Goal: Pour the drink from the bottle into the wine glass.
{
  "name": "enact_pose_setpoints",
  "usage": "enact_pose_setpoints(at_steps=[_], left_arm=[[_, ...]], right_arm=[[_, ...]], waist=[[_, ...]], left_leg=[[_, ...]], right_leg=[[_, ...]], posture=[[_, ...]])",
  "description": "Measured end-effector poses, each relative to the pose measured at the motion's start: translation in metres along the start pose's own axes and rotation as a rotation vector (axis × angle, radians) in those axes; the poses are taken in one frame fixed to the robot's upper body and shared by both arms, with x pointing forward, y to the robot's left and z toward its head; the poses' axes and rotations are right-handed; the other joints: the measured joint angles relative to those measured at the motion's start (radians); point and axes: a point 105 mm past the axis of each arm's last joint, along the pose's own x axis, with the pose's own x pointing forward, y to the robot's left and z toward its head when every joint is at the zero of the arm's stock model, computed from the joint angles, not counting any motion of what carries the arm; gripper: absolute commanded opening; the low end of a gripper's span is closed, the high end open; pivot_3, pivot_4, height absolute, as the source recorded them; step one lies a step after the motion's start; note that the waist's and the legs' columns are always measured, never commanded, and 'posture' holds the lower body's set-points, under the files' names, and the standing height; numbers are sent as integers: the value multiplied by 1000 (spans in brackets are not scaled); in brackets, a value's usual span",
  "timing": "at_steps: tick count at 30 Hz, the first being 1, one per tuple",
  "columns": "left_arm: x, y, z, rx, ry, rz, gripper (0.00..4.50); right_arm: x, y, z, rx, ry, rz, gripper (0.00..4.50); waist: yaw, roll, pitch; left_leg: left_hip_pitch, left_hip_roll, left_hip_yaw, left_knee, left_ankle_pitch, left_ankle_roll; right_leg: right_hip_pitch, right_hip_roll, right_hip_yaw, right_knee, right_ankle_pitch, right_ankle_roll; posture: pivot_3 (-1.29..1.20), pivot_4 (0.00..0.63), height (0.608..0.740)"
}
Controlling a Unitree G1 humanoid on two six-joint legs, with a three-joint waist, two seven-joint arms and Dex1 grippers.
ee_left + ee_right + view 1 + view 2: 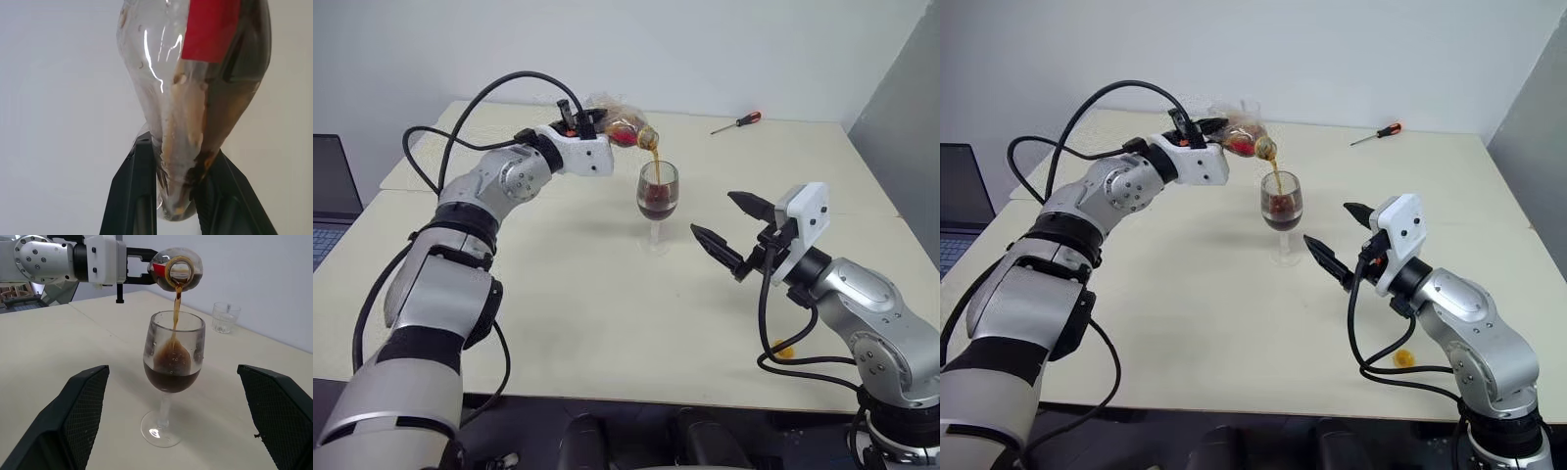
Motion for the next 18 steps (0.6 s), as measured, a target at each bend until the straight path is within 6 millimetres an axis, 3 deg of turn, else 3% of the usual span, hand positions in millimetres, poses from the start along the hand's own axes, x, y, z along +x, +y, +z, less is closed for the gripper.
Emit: enact_pose_setpoints(at_steps=[6,8,12,14,18], left_arm=[[-6,-11,-14,-257,55,19,613],[-13,-8,-33,-532,120,126,612],[-32,-18,-63,-906,199,273,612],[-46,-29,-80,-1112,234,350,612],[-65,-62,-95,-1283,314,387,612]], right_arm=[[0,0,0,0,0,2,4500],[7,3,15,16,-61,27,4500],[11,8,33,3,-114,68,4500],[11,10,34,11,-109,82,4500],[13,15,35,18,-112,118,4500]], waist=[[-1,0,0],[-4,0,0],[-3,0,0],[-3,0,0],[0,0,0]], left_leg=[[1,0,0,0,0,0],[2,0,1,0,0,0],[3,1,0,0,0,0],[3,1,0,0,0,0],[2,0,0,1,0,0]], right_leg=[[0,0,0,1,0,0],[0,0,0,3,0,0],[1,0,-1,3,0,0],[1,0,-1,3,0,0],[1,0,-1,2,0,0]], posture=[[0,150,740],[0,150,740],[0,150,740],[0,150,740],[0,150,740]])
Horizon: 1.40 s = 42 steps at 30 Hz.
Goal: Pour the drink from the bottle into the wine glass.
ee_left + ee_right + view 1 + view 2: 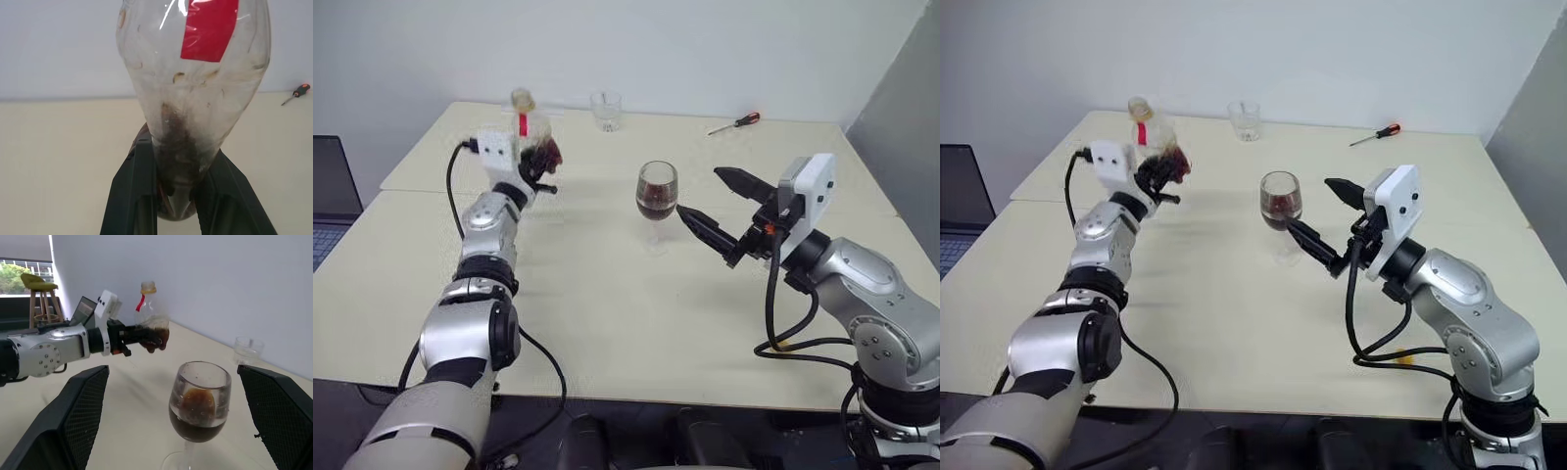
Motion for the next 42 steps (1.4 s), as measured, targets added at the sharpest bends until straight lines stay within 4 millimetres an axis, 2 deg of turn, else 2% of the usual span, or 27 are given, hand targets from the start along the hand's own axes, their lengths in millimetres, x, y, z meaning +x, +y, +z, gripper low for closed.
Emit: enact_pose_setpoints(at_steps=[4,8,15,20,26,29,32,34,37,40,42], left_arm=[[-12,-2,-31,-41,65,12,612],[-20,-2,-46,-75,85,46,612],[-37,3,-64,-113,106,89,2882],[-44,6,-66,-106,107,97,4488],[-59,9,-66,-73,135,66,4488],[-79,2,-64,-47,197,-74,4488],[-95,-3,-53,-38,228,-171,4488],[-103,5,-35,12,248,-216,4488],[-113,10,1,127,264,-330,4488],[-119,0,28,150,273,-480,4488],[-117,-6,49,161,254,-556,4488]], right_arm=[[3,5,-1,-2,6,39,4500],[6,9,-1,-6,10,75,4500],[11,14,-2,-7,21,124,4500],[14,15,-2,-4,25,148,4500],[15,14,-4,2,28,164,4500],[14,13,-4,-3,36,167,4500],[11,13,-5,-9,52,179,4500],[9,10,-7,-13,73,179,4500],[1,-3,-10,0,122,152,4500],[-9,-17,-12,29,168,139,4500],[-19,-37,-13,28,204,94,4500]], waist=[[1,0,0],[1,0,0],[-3,0,0],[-2,0,0],[-4,0,0],[-6,0,0],[-4,0,0],[-3,0,0],[-3,1,0],[0,1,1],[4,1,2]], left_leg=[[0,0,0,0,0,0],[0,0,-1,0,0,0],[2,1,0,0,0,0],[3,1,-1,0,0,0],[3,1,-1,-1,0,0],[3,2,0,-1,0,0],[3,2,-1,-1,0,0],[3,2,-1,-1,0,0],[4,1,0,-2,0,0],[3,1,0,-2,0,0],[2,0,-1,-2,0,0]], right_leg=[[0,0,0,0,0,0],[0,0,1,0,0,0],[1,0,1,0,0,0],[2,0,1,1,0,0],[2,0,2,0,0,0],[2,0,3,0,0,0],[2,0,3,0,0,0],[2,0,3,0,0,-1],[2,-1,3,-1,-1,-1],[2,-2,2,-2,-1,-1],[2,-2,2,-3,-1,-1]], posture=[[0,150,740],[0,150,740],[0,150,740],[0,150,740],[0,150,740],[0,150,740],[0,150,740],[0,150,740],[0,150,740],[0,150,740],[0,150,740]])
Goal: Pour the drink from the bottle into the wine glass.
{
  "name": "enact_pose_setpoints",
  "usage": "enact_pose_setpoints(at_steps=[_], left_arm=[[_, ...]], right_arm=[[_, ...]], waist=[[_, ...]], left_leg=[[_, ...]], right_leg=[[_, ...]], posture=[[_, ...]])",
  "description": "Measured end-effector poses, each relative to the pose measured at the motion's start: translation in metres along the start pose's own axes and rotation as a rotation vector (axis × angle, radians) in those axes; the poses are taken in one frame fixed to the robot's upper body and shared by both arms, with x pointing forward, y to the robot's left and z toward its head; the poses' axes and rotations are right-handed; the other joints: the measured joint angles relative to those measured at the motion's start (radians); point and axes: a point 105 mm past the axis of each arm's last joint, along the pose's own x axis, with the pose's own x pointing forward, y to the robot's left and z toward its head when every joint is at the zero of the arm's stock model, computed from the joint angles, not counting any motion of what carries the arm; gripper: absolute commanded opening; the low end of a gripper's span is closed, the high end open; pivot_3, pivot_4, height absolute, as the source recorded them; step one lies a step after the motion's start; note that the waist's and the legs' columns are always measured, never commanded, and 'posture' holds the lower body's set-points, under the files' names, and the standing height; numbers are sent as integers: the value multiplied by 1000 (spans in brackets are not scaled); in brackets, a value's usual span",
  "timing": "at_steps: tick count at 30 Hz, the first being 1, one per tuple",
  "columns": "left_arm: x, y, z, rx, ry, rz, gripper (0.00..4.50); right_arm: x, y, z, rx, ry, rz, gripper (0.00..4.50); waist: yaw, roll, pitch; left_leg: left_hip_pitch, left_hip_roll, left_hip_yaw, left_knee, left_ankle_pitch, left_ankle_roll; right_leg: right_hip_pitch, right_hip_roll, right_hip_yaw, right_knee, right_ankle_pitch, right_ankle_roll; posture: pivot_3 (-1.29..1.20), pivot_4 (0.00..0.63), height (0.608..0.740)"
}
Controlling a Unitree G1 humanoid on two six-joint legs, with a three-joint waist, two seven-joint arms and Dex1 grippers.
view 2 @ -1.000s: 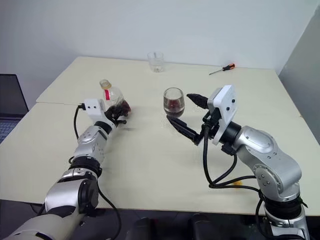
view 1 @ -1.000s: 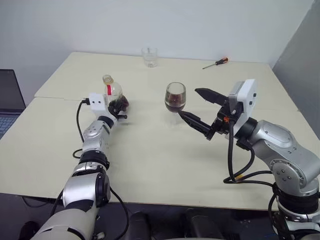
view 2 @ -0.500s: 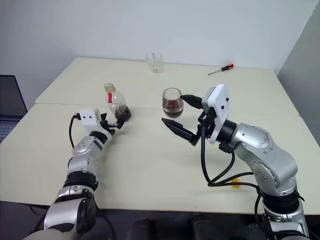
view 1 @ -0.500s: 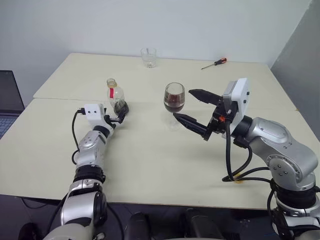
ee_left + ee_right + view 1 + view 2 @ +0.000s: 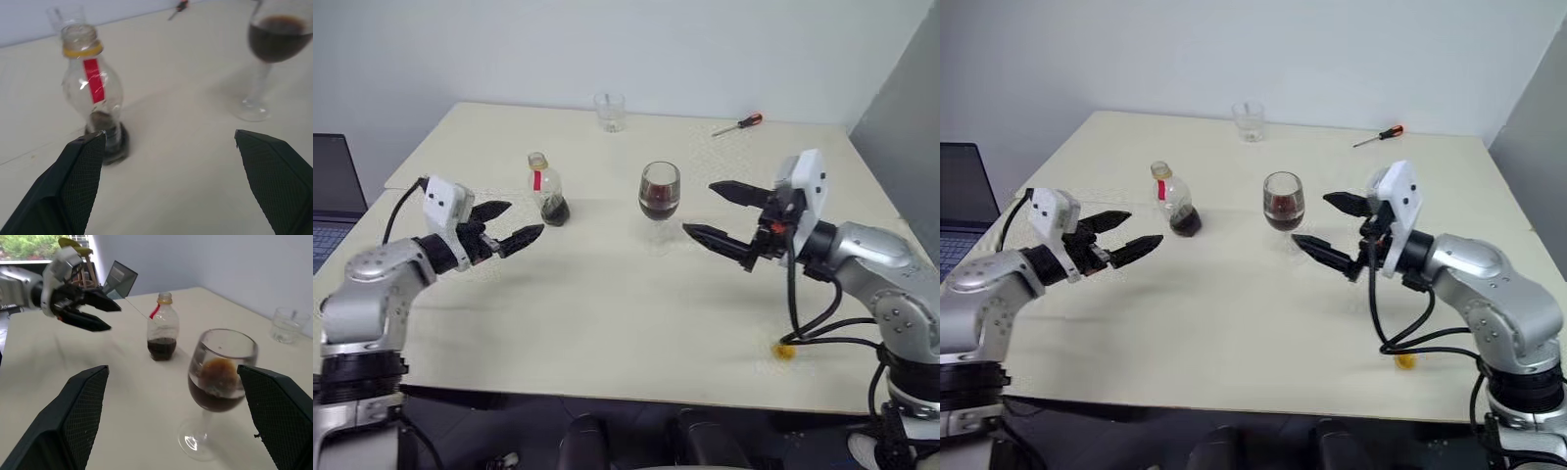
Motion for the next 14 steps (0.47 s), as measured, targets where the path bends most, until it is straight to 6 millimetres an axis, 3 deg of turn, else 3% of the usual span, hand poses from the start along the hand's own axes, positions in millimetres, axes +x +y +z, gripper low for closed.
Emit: enact_pose_setpoints(at_steps=[3,5,14], left_arm=[[0,-6,32,87,-25,-84,4488],[0,-12,42,114,-36,-131,4488],[2,-31,47,56,-35,-253,4488]], right_arm=[[-17,-28,-1,26,22,-69,4500],[-26,-39,-1,29,35,-79,4500],[-39,-50,-12,88,56,-5,4500]], waist=[[-2,1,0],[-3,2,1],[-10,4,3]], left_leg=[[0,-1,1,0,0,0],[0,-1,1,-1,0,0],[0,2,0,-2,0,1]], right_leg=[[0,0,1,0,0,0],[-1,0,1,0,0,0],[-2,3,2,0,-1,-2]], posture=[[0,150,740],[0,150,740],[0,150,740]])
